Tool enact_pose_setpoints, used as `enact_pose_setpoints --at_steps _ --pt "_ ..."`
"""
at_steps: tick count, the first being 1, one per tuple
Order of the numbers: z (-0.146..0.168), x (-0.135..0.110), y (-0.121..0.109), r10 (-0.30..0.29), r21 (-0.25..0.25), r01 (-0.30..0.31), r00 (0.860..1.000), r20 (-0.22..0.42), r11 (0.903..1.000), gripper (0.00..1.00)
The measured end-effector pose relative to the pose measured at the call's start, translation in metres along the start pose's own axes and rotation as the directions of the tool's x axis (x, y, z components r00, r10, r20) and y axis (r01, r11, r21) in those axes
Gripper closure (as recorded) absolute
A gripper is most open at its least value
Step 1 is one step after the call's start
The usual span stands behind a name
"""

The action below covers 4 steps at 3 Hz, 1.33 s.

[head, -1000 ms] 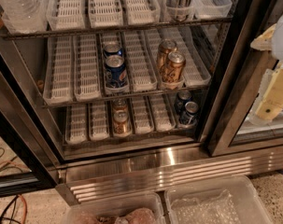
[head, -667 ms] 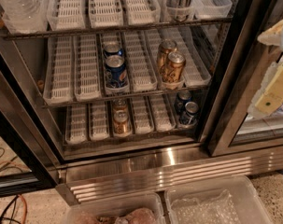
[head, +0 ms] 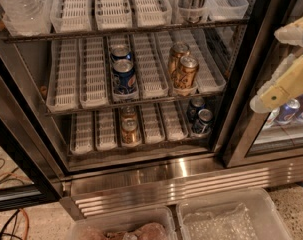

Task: Pick 7up can from top shelf of fridge

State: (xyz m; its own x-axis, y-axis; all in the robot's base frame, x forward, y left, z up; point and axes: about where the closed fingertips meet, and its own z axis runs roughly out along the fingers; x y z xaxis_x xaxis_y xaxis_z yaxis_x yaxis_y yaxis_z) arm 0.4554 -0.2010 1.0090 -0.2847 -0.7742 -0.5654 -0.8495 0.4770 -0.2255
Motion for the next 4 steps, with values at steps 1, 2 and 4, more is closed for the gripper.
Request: enact_pose_setpoints --at_steps 1,2,4 --pt "0.000 0.000 0.000 0.000 -0.001 0.000 1.000 0.000 1.0000 0.00" --pt "0.005 -0.004 -0.007 0.054 0.027 -0.057 0.996 0.075 0.9980 0.00" --pt "0.026 -0.063 -0.044 0.169 0.024 -0.196 0.897 0.407 0.9804 0.00"
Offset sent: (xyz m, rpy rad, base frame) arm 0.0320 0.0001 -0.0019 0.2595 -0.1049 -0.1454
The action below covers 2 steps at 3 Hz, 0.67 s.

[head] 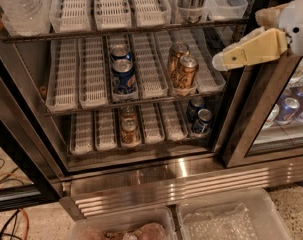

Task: Pick 7up can from top shelf of fridge

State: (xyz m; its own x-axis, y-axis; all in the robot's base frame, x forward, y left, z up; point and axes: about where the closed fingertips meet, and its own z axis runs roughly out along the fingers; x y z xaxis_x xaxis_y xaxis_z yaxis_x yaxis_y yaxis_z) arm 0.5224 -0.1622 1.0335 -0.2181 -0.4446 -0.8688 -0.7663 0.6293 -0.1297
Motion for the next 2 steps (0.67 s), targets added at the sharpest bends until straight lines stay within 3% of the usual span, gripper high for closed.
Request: enact_pose_setpoints --at_steps 2 --pt "0.0092 -0.0070 0.0046 -0.008 -0.009 0.008 1.000 0.023 0.9999 0.00"
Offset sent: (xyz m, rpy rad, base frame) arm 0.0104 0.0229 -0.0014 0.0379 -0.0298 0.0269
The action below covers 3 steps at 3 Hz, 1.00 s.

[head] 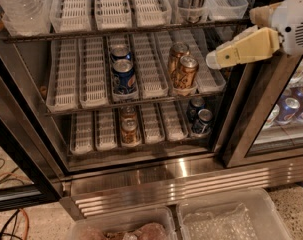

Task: Pick 7up can from top shelf of fridge

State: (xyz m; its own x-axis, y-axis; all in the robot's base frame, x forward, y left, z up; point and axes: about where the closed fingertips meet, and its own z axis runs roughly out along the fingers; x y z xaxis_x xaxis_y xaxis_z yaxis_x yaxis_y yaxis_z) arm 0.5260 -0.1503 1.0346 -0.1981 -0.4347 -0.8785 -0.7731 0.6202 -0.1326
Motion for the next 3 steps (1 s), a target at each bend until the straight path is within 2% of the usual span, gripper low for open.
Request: enact_pose_setpoints --at_steps 1,2,3 --pt "0.019 -0.014 -0.004 -0.013 -0.002 0.014 0.999 0.042 0.9999 0.00" --pt "0.043 -0.033 -0.011 -0.015 0.026 0.011 0.993 0.121 0.9996 0.00" --pt "0.056 -0.044 -0.019 -0.014 0.063 0.003 0.986 0.166 0.9980 0.00"
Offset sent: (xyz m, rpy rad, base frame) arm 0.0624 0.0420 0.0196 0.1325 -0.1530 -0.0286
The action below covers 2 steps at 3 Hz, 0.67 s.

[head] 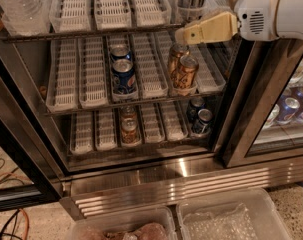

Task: Pick 7up can from top shelf of fridge

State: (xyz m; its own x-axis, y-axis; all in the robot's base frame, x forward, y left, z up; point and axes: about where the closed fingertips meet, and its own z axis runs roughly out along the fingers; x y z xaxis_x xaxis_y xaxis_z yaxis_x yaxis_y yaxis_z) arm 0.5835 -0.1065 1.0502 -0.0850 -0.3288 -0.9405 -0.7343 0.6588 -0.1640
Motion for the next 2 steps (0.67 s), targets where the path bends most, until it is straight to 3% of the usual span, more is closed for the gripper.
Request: enact_pose_setpoints --at_steps 2 --pt "0.010 -0.007 -0.027 0.038 0.115 -0.044 0.998 0.055 0.9924 0.00"
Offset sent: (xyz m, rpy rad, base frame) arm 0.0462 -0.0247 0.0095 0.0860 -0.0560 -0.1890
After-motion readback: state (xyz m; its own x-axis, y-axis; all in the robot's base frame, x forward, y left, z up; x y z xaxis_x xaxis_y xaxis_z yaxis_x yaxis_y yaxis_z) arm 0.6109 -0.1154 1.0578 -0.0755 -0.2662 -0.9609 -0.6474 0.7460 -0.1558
